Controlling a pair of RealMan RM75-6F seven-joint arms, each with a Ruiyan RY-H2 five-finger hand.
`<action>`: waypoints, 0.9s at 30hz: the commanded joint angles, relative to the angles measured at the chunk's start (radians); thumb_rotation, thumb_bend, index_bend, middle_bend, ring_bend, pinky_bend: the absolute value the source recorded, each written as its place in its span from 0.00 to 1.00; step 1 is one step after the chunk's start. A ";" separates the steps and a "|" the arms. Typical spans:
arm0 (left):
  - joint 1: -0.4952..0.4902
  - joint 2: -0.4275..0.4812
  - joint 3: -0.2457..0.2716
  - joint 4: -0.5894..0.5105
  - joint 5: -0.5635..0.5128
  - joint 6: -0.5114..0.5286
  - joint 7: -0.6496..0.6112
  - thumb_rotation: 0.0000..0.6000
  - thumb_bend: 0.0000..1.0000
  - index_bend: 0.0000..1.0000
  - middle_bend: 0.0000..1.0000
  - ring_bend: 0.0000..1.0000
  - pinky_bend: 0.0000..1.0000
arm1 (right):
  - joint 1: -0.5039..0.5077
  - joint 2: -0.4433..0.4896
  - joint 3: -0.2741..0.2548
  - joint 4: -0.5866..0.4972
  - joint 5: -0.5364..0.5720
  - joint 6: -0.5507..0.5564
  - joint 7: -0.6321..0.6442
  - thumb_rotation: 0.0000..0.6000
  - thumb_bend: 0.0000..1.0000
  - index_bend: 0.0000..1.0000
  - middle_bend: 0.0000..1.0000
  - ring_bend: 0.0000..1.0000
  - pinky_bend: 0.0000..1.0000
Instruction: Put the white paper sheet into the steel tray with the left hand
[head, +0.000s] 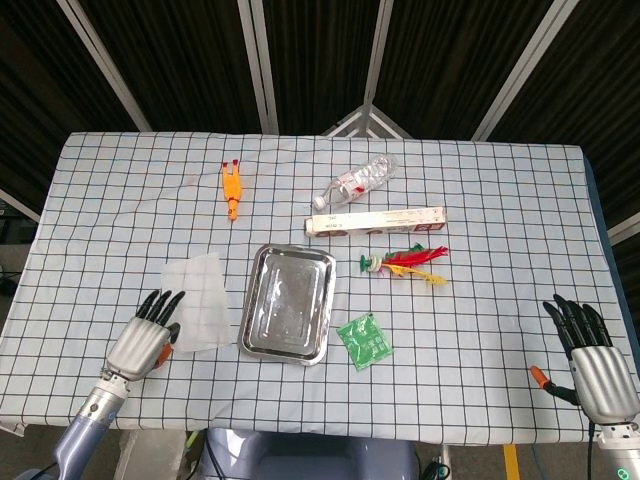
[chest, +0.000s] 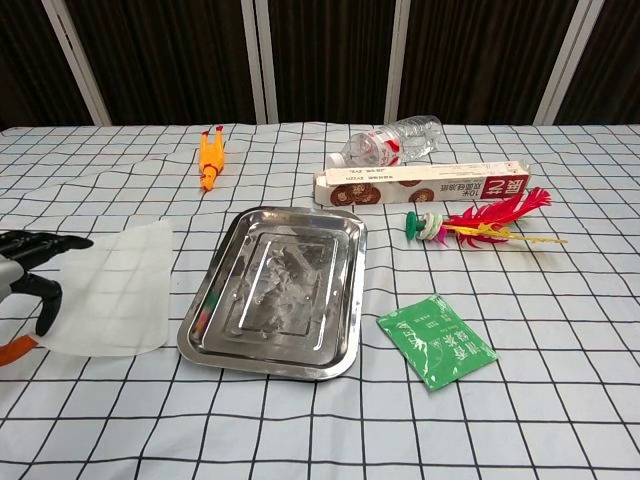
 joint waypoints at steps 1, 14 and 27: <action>-0.015 0.020 -0.030 -0.029 0.005 0.025 0.003 1.00 0.49 0.59 0.00 0.00 0.00 | 0.000 0.000 0.001 0.001 -0.001 0.002 0.002 1.00 0.29 0.00 0.00 0.00 0.00; -0.209 0.093 -0.277 -0.293 -0.035 -0.001 0.148 1.00 0.49 0.59 0.01 0.00 0.00 | 0.003 -0.002 0.001 0.003 -0.002 -0.001 0.001 1.00 0.29 0.00 0.00 0.00 0.00; -0.284 -0.001 -0.236 -0.412 0.000 -0.003 0.250 1.00 0.49 0.59 0.02 0.00 0.00 | 0.000 0.001 -0.001 0.004 -0.004 0.003 0.012 1.00 0.29 0.00 0.00 0.00 0.00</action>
